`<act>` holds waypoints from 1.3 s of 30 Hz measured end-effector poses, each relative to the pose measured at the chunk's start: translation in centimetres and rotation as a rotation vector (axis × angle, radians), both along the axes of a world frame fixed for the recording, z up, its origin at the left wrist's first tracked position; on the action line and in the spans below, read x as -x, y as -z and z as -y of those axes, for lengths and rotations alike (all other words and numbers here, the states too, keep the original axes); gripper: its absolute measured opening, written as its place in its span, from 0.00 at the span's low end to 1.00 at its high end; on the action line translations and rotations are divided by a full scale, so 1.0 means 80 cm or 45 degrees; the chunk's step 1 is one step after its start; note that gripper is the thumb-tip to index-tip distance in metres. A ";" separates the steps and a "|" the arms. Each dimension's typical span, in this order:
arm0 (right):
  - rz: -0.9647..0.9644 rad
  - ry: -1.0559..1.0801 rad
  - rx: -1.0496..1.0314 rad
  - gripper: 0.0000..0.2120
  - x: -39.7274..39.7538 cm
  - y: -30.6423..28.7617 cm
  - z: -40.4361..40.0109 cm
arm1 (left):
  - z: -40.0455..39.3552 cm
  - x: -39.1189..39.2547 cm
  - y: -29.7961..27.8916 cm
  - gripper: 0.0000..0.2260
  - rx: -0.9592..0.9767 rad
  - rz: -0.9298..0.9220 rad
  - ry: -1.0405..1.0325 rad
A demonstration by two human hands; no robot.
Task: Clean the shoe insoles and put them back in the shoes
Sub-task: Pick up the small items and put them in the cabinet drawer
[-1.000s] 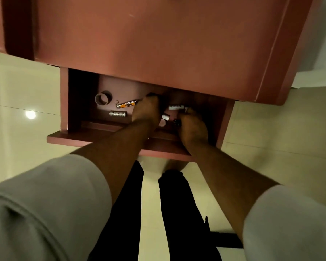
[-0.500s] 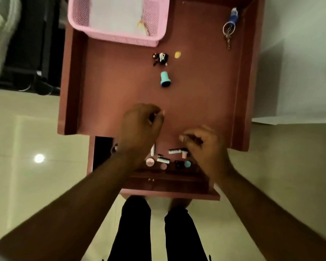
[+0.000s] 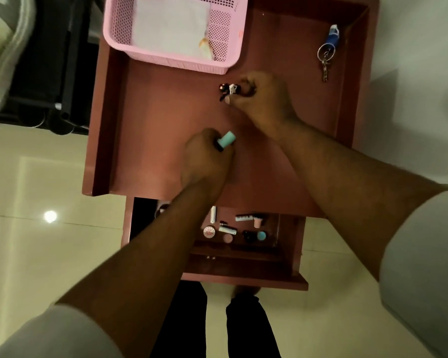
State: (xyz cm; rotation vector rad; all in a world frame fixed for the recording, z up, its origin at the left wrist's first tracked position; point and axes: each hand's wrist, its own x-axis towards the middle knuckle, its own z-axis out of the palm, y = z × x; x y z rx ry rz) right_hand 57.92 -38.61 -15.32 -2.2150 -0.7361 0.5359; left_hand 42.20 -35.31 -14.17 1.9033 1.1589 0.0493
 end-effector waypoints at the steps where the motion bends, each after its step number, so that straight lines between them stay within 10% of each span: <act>1: 0.040 -0.056 0.039 0.13 0.003 0.005 0.003 | 0.005 0.017 -0.004 0.05 0.043 0.051 -0.043; 5: 0.153 -0.115 0.086 0.10 0.016 0.015 0.014 | 0.028 0.088 -0.020 0.07 0.123 0.160 -0.145; 9: 0.175 -0.125 0.030 0.27 0.029 0.014 0.016 | 0.050 0.149 -0.023 0.09 0.203 0.104 -0.153; 17: 0.136 -0.093 -0.038 0.05 0.079 -0.020 0.037 | 0.052 0.199 -0.011 0.11 0.240 0.011 -0.290; 29: -0.172 -0.465 0.559 0.11 0.253 0.071 0.220 | 0.059 0.207 0.086 0.11 0.142 -0.832 0.590; 39: -0.289 -0.593 0.949 0.13 0.241 0.134 0.231 | 0.029 0.188 0.143 0.22 0.301 -0.839 0.649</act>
